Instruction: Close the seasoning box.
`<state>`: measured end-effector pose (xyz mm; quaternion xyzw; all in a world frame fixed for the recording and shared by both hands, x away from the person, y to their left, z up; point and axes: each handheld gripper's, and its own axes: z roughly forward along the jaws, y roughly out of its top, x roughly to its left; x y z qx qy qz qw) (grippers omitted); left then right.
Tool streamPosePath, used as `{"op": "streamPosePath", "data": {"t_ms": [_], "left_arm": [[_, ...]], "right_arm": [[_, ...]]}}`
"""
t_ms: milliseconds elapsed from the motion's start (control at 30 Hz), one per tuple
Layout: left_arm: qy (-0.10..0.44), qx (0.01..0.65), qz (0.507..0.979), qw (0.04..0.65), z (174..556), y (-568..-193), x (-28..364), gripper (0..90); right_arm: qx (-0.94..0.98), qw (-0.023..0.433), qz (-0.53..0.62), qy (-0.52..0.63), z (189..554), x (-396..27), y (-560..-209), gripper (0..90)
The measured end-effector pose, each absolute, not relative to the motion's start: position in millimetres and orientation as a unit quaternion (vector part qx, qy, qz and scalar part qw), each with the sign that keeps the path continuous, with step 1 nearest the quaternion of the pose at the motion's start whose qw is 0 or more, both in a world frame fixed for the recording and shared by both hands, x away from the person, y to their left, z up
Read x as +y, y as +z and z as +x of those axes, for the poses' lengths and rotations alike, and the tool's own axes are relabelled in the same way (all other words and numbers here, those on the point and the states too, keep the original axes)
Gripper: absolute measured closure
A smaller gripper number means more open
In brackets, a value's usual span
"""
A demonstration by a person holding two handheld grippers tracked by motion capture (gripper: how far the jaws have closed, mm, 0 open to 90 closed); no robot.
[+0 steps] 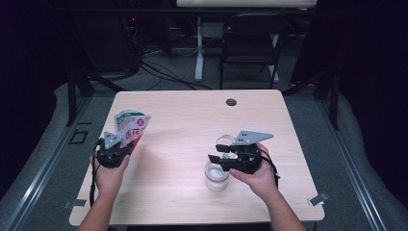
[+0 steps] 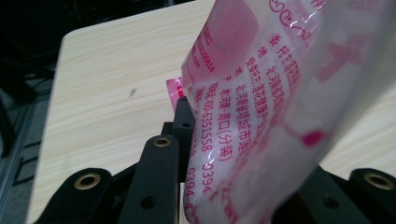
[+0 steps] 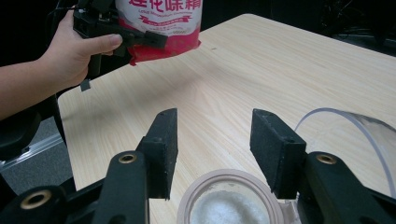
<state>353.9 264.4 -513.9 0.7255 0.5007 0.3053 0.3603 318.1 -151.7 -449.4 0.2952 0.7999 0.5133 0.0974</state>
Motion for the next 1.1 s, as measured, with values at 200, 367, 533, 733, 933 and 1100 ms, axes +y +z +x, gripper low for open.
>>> {"op": "streamPosePath", "data": {"t_ms": [200,367,533,733,933,1100], "left_arm": [[0.303,0.531,0.706,0.357,350,-532,287,73.7],[0.300,0.553,0.695,0.348,352,-543,298,73.7],[0.293,0.567,0.691,0.341,354,-550,305,73.8],[0.300,0.568,0.692,0.329,357,-555,305,73.5],[0.300,0.566,0.698,0.320,359,-558,305,71.4],[0.290,0.564,0.698,0.332,358,-558,303,62.2]], "right_arm": [[0.798,0.098,0.296,0.516,318,-152,-449,51.1],[0.797,0.097,0.297,0.518,318,-152,-450,50.8],[0.796,0.097,0.297,0.519,318,-152,-449,50.4],[0.795,0.096,0.299,0.518,319,-153,-451,50.2],[0.797,0.095,0.299,0.516,319,-152,-452,49.9],[0.797,0.094,0.301,0.516,320,-152,-453,49.3]]}}
